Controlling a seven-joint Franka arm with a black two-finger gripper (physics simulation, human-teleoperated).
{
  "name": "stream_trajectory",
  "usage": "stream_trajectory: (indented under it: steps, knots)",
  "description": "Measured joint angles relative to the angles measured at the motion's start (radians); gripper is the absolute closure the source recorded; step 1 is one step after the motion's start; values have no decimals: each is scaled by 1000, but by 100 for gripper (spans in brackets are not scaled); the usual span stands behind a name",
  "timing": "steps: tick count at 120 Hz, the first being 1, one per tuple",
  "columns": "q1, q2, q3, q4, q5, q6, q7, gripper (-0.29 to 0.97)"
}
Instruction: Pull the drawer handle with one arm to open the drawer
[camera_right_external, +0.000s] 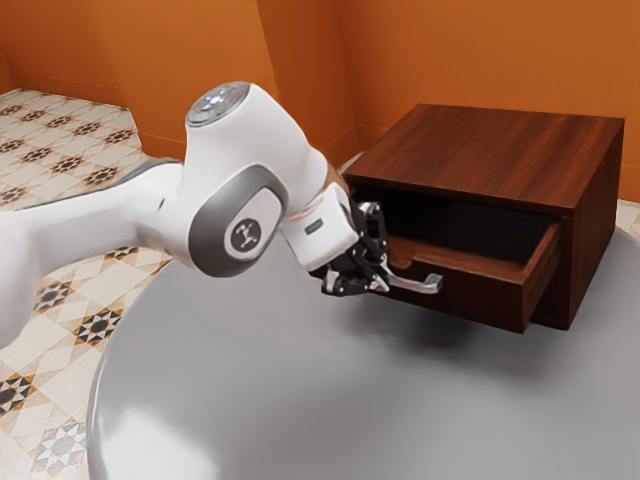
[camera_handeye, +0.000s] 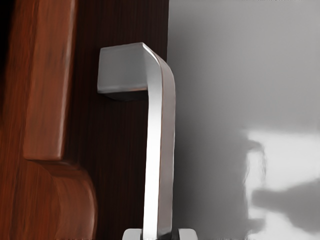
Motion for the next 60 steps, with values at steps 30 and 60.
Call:
stream_trajectory:
  steps: [30, 60]
  knots:
    - [3, -60, -11, -65, -11, 5, -7, 70]
    - [-21, -119, -13, -123, -24, 6, -13, 69]
